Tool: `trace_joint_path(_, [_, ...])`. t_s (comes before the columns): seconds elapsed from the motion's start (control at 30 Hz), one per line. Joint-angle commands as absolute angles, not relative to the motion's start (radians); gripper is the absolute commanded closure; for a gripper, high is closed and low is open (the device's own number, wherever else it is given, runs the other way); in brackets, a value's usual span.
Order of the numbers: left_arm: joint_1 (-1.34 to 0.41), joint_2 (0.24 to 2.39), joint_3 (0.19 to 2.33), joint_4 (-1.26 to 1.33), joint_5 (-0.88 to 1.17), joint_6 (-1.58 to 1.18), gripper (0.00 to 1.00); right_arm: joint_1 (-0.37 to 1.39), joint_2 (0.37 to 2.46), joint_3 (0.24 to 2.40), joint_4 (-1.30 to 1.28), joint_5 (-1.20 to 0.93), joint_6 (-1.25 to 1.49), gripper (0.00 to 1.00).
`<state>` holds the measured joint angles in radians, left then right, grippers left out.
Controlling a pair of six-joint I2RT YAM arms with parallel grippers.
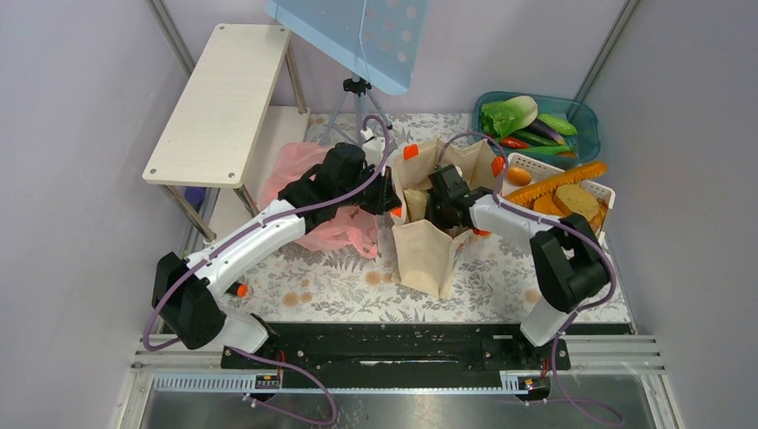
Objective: Untie the knot of the grocery bags and take out the mixed food
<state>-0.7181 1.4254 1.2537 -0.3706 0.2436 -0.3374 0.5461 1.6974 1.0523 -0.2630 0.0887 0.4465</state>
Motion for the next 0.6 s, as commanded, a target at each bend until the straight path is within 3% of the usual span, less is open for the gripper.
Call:
trace_joint_path(0.0, [-0.726, 1.373, 1.275, -0.388, 0.219, -0.313, 1.0, 0.557, 1.588, 0.979, -0.27, 0.057, 0.489, 1.0])
trace_joint_path(0.23, [-0.726, 1.35, 1.281, -0.403, 0.169, -0.288, 0.99, 0.557, 1.2, 0.98, -0.193, 0.099, 0.483, 1.0])
trace_joint_path(0.3, [-0.727, 1.341, 1.287, -0.409, 0.161, -0.272, 0.79, 0.556, 1.108, 0.982, -0.152, 0.119, 0.472, 1.0])
trace_joint_path(0.37, [-0.726, 1.32, 1.289, -0.409, 0.156, -0.252, 0.47, 0.557, 1.036, 0.993, -0.132, 0.141, 0.465, 1.0])
trace_joint_path(0.43, [-0.726, 1.289, 1.282, -0.397, 0.158, -0.227, 0.24, 0.557, 0.988, 1.015, -0.13, 0.144, 0.449, 1.0])
trace_joint_path(0.5, [-0.727, 1.243, 1.268, -0.374, 0.157, -0.191, 0.1, 0.557, 0.947, 1.026, -0.124, 0.134, 0.441, 1.0])
trace_joint_path(0.57, [-0.726, 1.183, 1.254, -0.355, 0.154, -0.16, 0.04, 0.557, 0.907, 1.029, -0.109, 0.111, 0.441, 1.0])
